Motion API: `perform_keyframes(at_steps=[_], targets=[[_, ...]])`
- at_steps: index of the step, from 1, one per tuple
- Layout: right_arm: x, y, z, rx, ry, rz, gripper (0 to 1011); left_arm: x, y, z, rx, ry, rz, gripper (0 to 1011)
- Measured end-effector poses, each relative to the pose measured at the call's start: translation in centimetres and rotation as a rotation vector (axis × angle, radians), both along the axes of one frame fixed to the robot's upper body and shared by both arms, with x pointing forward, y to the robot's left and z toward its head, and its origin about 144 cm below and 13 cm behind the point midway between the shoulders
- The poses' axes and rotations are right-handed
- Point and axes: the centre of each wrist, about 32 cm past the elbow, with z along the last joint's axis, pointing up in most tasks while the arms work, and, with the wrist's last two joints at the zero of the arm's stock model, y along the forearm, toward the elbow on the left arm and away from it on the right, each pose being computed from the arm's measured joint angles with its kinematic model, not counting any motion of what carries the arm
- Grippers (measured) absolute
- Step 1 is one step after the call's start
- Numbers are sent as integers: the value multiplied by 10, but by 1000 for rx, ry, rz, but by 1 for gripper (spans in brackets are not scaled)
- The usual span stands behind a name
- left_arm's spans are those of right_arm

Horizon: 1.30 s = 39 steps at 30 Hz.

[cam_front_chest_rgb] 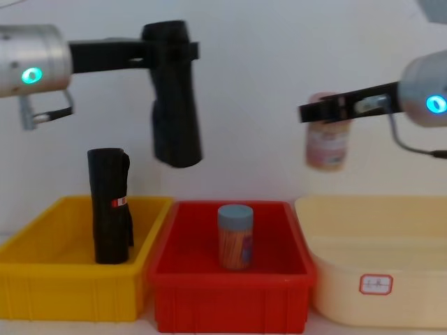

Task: Pick up the garbage bag with the one hand and transfer it to the other hand.

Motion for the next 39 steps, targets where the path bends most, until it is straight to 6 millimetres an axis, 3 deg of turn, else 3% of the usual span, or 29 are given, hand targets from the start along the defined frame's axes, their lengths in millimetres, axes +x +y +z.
perform_keyframes(at_steps=[9, 19, 39], targets=[[-7, -31, 4, -29, -14, -131, 660, 34, -38, 10, -18, -14, -101, 360], [-8, -67, -4, -22, 23, -270, 660, 67, -80, 15, 24, 5, -205, 360], [-2, -80, -23, 38, 69, -301, 660, 89, -126, 7, -23, 76, -416, 360]])
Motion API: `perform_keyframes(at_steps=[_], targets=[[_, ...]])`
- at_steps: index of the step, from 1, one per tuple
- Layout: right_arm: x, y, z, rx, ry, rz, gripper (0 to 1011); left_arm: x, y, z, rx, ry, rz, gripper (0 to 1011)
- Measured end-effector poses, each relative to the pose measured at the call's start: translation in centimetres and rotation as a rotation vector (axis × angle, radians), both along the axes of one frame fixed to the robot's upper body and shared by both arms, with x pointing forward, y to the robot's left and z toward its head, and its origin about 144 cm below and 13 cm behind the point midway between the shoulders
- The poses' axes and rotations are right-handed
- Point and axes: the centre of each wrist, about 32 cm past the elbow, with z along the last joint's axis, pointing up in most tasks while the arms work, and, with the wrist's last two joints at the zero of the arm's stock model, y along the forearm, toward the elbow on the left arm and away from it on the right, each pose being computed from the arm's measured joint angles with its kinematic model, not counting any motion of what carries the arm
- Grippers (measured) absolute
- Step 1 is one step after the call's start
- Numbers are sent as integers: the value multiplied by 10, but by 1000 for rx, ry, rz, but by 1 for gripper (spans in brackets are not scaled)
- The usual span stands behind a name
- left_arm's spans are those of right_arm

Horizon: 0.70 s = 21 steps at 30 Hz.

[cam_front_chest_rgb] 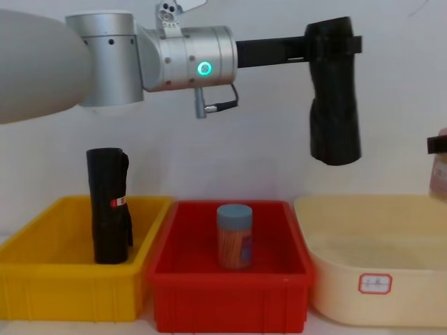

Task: Pick up the garbage bag with the one hand and transfer it to the other hand.

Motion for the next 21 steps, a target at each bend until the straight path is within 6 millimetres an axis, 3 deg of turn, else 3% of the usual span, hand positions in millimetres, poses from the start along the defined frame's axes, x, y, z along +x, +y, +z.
perform_keyframes(at_steps=[3, 14, 21], targets=[[1, 0, -2, 7, 1, 1, 688, 1, -5, -1, -11, 4, -8, 360], [2, 0, -5, 19, 3, 2, 985, 5, -18, -4, -33, 7, 1, 360], [1, 0, -6, 22, 3, 8, 1000, 6, -21, -4, -38, 7, 5, 360]])
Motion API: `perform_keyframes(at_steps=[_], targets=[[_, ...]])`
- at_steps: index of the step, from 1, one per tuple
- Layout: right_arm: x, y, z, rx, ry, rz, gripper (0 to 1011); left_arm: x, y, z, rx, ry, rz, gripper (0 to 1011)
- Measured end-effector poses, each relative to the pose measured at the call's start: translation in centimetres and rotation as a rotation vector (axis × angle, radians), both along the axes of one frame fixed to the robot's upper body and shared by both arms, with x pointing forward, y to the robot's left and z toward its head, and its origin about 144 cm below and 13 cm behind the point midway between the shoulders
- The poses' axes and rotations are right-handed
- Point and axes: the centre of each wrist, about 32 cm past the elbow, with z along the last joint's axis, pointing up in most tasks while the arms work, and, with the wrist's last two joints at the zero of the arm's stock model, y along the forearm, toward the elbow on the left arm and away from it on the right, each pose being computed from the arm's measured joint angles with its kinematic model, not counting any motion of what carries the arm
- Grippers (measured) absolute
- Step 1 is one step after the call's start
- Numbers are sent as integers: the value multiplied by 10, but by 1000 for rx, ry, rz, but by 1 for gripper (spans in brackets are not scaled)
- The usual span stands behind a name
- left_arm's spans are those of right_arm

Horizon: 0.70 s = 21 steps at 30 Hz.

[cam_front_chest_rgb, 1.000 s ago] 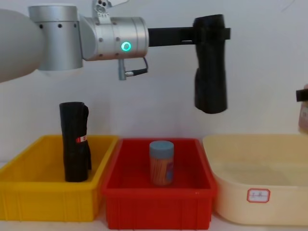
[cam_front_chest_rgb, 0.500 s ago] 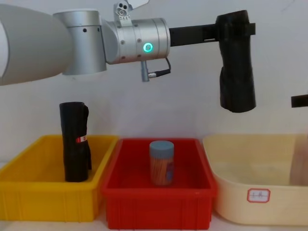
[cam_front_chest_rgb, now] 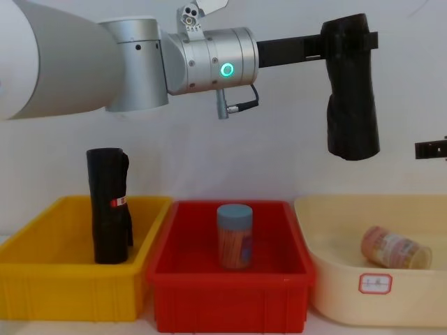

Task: Pick up the garbage bag with the one hand and transfer it to the other hand.

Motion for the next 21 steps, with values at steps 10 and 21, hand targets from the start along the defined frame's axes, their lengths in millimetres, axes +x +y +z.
perform_keyframes(at_steps=[10, 21], targets=[[-6, 0, 0, 17, -34, 84, 999, 1, -3, 0, -4, 0, 3, 360], [-14, -2, 1, 53, -88, 219, 1000, 1, -4, -1, -6, 0, 5, 360]])
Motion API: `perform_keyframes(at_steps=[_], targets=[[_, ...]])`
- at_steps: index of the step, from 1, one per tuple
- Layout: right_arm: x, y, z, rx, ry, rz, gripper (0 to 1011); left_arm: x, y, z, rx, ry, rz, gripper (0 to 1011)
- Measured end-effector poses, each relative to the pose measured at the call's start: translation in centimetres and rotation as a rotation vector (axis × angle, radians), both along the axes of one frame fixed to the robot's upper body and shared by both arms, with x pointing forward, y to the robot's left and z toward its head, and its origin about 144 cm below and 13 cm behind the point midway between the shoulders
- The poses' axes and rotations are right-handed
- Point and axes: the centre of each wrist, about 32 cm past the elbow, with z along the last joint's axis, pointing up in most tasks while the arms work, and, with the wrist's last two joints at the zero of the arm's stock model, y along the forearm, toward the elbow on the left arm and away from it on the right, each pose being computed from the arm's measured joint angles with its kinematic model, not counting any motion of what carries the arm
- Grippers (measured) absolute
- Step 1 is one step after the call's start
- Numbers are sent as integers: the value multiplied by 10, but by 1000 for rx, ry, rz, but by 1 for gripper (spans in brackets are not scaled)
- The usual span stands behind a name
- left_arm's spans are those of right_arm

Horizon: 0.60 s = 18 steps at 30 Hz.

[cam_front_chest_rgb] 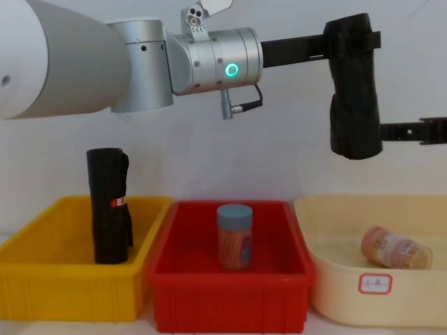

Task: Pick up the garbage bag with the one hand and transfer it to the other hand.

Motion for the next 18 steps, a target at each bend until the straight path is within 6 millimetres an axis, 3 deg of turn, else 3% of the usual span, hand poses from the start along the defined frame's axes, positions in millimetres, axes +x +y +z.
perform_keyframes(at_steps=[18], targets=[[7, 2, 2, 67, -129, 242, 1000, 0, -1, 0, 0, 0, 1, 360]])
